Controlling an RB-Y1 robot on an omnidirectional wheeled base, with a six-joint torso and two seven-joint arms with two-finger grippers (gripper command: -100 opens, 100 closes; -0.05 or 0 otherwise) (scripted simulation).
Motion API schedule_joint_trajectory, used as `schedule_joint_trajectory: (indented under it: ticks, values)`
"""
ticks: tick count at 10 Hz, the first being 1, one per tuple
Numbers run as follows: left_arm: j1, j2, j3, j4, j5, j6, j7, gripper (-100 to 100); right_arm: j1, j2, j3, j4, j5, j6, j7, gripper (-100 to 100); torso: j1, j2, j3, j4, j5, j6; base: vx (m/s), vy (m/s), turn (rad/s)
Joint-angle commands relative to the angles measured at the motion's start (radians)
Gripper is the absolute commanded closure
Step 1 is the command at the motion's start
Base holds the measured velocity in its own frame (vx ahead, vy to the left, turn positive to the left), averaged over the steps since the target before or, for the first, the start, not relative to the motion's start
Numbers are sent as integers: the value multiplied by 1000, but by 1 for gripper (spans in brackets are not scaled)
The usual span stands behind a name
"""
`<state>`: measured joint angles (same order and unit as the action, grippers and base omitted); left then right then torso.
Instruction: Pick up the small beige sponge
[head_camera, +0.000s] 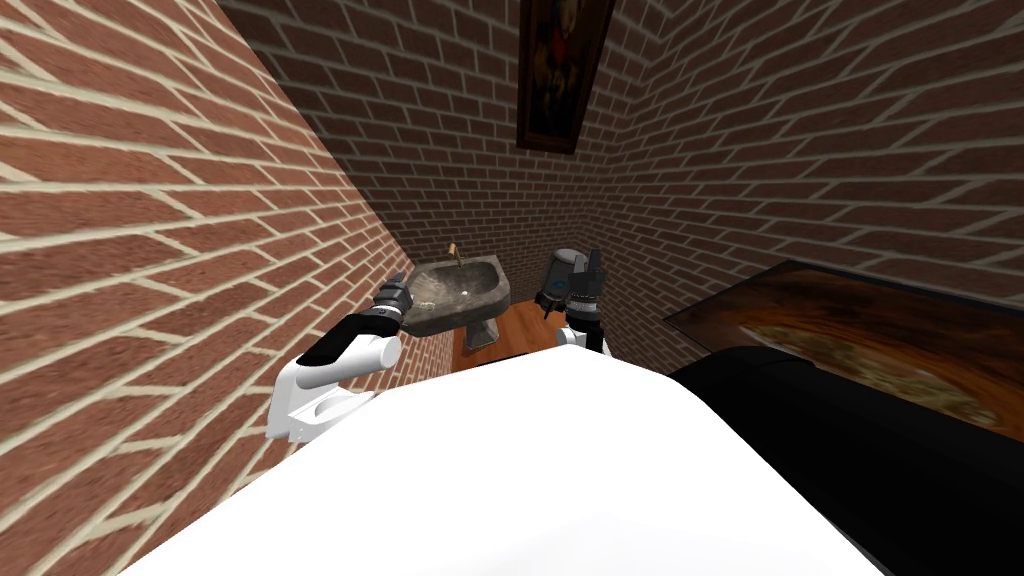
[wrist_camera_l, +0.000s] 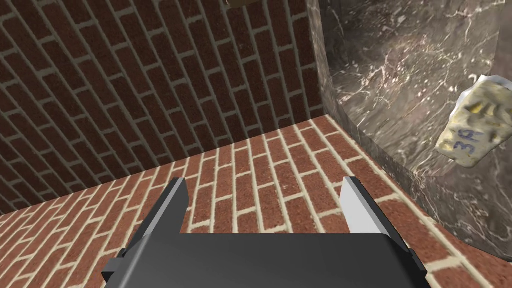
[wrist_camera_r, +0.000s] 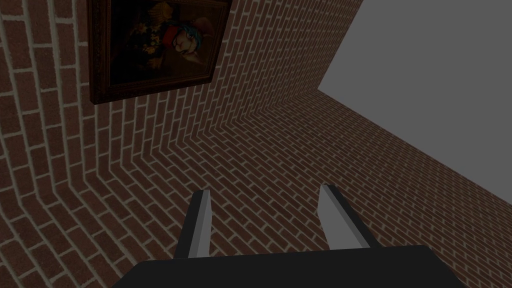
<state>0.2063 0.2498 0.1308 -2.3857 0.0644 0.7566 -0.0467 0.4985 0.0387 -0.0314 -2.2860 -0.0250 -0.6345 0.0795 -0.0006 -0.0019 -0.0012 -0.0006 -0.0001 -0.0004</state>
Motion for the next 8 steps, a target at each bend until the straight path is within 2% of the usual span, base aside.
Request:
schedule_joint_trajectory:
  ticks: [1,3,4,5,8]
  values:
    - [0,-1,-1,-1,-1,38,-1,-100,0,0,0,0,0,0,0,0,0,0,0,0,0,0,16,-8,1]
    - [-15,2,1,-7,5,101,-1,-100,0,0,0,0,0,0,0,0,0,1,0,0,0,0,24,-14,-2]
    - [-15,2,1,-7,5,107,-1,-100,0,0,0,0,0,0,0,0,0,1,0,0,0,0,12,-1,1]
    - [-28,5,3,-12,11,149,-1,-100,0,0,0,0,0,0,0,0,1,1,1,0,0,0,23,-2,1]
    - [-41,8,5,-17,17,233,-1,-100,0,0,0,0,0,0,0,0,0,0,0,0,0,0,26,-8,3]
